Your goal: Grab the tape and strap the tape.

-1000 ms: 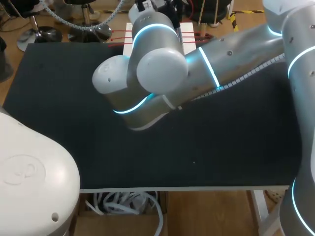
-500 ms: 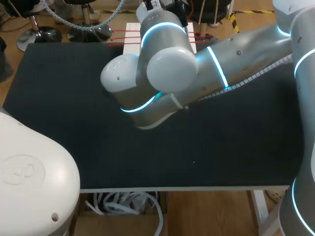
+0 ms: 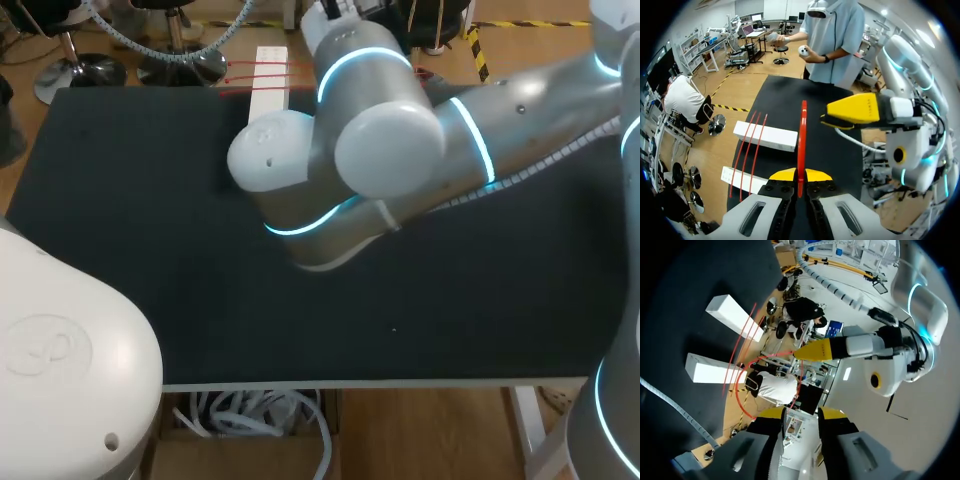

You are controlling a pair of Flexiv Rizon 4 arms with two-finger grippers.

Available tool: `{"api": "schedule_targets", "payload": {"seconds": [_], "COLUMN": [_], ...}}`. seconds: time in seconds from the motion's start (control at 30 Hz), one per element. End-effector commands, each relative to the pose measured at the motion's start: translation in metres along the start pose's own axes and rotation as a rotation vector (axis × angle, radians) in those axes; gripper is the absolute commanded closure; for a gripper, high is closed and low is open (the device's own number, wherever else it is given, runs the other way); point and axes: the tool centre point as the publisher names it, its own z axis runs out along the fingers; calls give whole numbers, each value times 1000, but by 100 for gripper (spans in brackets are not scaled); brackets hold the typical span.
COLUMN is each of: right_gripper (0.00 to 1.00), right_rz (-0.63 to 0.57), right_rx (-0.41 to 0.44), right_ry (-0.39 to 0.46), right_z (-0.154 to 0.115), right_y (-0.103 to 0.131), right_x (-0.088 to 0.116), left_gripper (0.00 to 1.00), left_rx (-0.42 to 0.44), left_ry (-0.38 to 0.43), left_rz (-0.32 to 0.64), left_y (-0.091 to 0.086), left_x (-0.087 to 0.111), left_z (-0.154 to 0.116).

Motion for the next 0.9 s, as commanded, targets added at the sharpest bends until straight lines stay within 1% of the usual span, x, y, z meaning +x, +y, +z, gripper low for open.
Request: {"api": "schedule_targets", "payload": {"seconds": [0.03, 0.07, 0.1, 0.13, 0.17, 0.37, 0.6, 0.67, 0.7, 0.77, 0.8, 0.9], "right_gripper": [62, 53, 24, 8, 0, 0, 0, 0, 0, 0, 0, 0], "right_rz": [4, 7, 9, 11, 13, 12, -2, -3, -5, 7, -4, -4], "right_rx": [-96, -92, -89, -88, -84, -59, -64, -72, -68, -96, -100, -100], "right_ry": [16, 18, 24, 27, 30, 31, 50, 68, 51, 47, 6, 6], "right_z": [1, 4, 7, 11, 15, 33, 46, 50, 51, 52, 52, 52], "right_y": [-23, -27, -32, -36, -42, -62, -78, -82, -84, -88, -90, -90], "right_x": [-8, -9, -11, -13, -15, -18, -15, -15, -16, -16, -16, -16], "left_gripper": [100, 100, 100, 100, 100, 100, 100, 100, 100, 100, 100, 100], "left_rx": [-4, -4, -4, -4, -4, -4, -4, -4, -4, -4, -4, -4], "left_ry": [0, 0, 0, 0, 0, 0, 0, 0, 0, 0, 0, 0], "left_rz": [-1, -1, -1, -1, -1, -1, -1, -1, -1, -1, -1, -1], "left_y": [-1, -1, -1, -1, -1, -1, -1, -1, -1, -1, -1, -1], "left_x": [0, 0, 0, 0, 0, 0, 0, 0, 0, 0, 0, 0], "left_z": [0, 0, 0, 0, 0, 0, 0, 0, 0, 0, 0, 0]}}
